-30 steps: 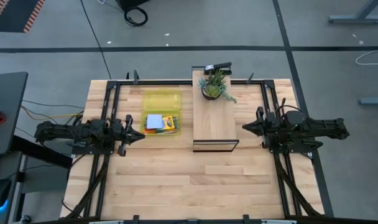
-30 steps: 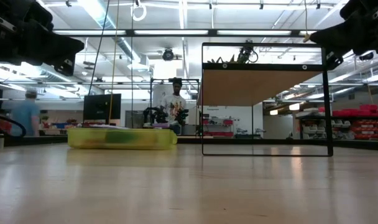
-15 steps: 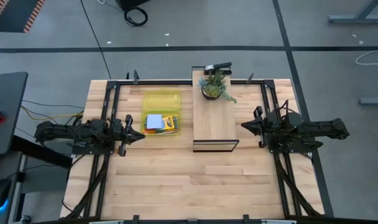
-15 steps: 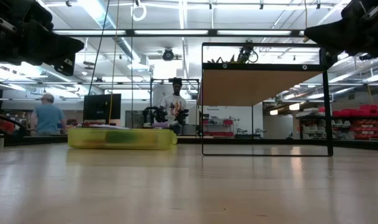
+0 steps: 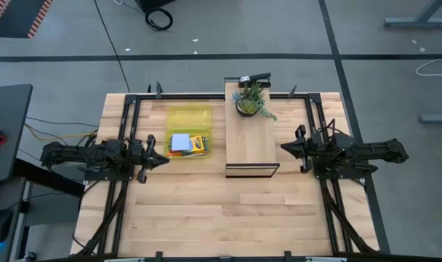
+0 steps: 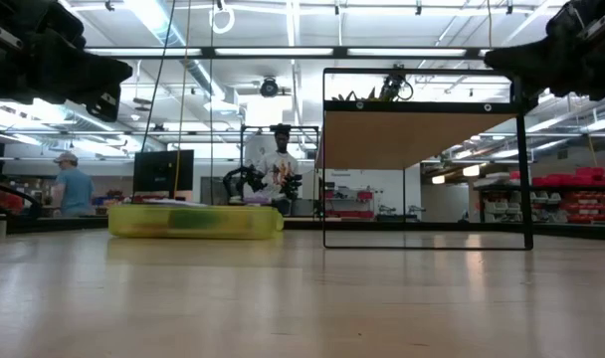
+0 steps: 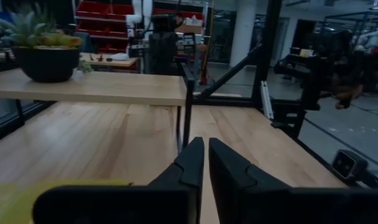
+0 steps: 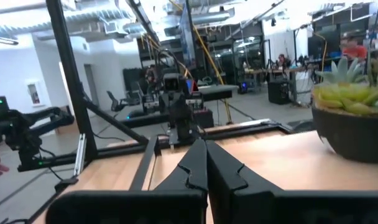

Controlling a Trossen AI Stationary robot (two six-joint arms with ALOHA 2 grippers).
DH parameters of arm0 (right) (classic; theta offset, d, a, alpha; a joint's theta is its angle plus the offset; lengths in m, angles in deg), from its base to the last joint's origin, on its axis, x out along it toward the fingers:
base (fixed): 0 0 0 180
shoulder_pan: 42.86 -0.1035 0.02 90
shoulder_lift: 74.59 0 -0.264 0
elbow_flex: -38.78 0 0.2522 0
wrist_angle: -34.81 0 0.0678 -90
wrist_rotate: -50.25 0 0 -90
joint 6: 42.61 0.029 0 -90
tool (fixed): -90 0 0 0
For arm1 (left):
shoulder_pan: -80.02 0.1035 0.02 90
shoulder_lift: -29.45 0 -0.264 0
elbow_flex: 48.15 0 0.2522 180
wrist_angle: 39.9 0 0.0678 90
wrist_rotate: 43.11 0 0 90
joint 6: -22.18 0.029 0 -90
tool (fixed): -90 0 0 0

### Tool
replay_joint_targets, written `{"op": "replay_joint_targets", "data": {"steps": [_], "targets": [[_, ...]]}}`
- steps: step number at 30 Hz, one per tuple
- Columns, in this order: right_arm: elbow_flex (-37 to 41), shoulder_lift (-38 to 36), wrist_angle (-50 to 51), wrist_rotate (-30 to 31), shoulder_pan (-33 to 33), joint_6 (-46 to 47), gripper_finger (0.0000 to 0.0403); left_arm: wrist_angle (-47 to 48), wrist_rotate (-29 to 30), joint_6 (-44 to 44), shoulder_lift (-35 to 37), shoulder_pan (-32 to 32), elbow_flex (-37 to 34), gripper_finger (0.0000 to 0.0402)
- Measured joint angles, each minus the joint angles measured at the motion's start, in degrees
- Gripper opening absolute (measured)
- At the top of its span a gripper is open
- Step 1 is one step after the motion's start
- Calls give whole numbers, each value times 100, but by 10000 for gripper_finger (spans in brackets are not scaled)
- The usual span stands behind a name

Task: Pack school essentials
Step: Return to Home Position

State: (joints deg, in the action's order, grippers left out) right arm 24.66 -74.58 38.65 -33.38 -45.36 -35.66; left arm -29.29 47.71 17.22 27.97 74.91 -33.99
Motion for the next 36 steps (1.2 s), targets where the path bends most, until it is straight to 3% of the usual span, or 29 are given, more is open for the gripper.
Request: {"op": "replay_joint_targets", "data": {"steps": [4,9,36], "targets": [[-2,0,-8,23,0,-60,5,38,-92,14,0,0,0,28],[-2,5,45,547,2,306,5,37,-92,-37,0,0,0,37],[-7,11,43,557,0,353,5,39,-92,-38,0,0,0,40]]}}
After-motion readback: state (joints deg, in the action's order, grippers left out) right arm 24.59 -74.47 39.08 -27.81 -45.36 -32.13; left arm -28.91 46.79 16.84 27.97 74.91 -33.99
